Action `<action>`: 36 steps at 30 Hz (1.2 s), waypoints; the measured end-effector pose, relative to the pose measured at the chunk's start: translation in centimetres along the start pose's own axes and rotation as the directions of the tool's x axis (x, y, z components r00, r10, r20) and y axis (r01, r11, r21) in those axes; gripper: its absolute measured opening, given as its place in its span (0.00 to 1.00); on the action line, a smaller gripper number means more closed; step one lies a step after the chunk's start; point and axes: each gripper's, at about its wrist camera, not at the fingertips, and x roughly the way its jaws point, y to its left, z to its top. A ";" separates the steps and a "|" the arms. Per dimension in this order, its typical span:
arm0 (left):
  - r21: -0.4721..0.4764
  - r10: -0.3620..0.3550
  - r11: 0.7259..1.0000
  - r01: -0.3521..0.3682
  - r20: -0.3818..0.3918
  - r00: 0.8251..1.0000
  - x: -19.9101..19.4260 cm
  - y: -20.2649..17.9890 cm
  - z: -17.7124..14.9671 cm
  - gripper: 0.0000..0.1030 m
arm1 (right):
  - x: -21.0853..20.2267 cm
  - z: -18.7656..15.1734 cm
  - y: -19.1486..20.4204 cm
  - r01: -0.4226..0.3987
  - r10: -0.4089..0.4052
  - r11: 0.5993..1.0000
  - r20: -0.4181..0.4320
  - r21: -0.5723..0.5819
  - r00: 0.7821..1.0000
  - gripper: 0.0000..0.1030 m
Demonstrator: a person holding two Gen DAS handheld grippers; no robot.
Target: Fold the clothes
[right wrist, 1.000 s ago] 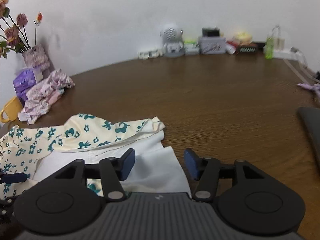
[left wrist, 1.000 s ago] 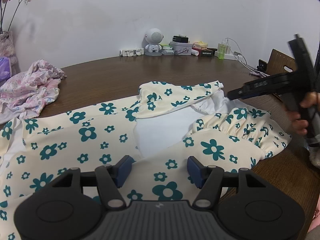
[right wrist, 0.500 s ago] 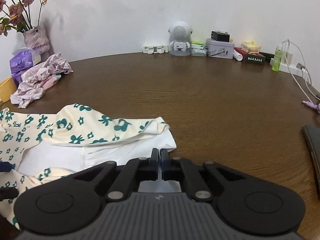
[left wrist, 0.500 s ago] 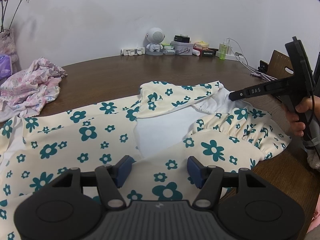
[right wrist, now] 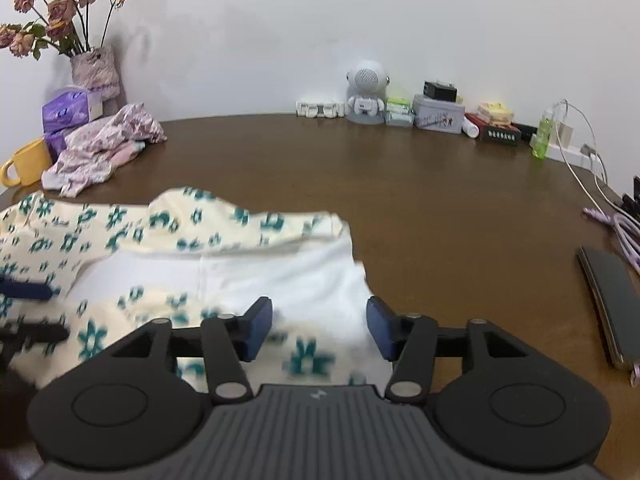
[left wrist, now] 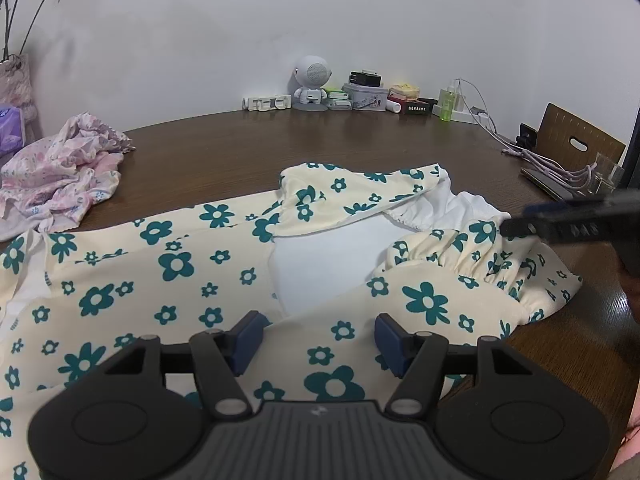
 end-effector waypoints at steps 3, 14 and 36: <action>0.003 0.001 1.000 -0.001 0.000 1.000 0.0 0.0 0.0 0.60 | -0.9 -1.4 -0.5 0.007 -0.007 0.999 -0.016 0.034 1.000 0.57; 0.009 0.003 1.000 -0.003 0.002 1.000 0.1 -0.1 -0.1 0.60 | -2.4 -3.9 -1.3 0.016 -0.014 0.995 -0.028 0.098 1.000 0.46; 0.022 0.007 1.000 -0.007 0.007 1.000 0.0 -0.3 -0.2 0.60 | -5.8 -5.8 -1.7 0.049 -0.046 0.988 -0.025 0.143 0.999 0.55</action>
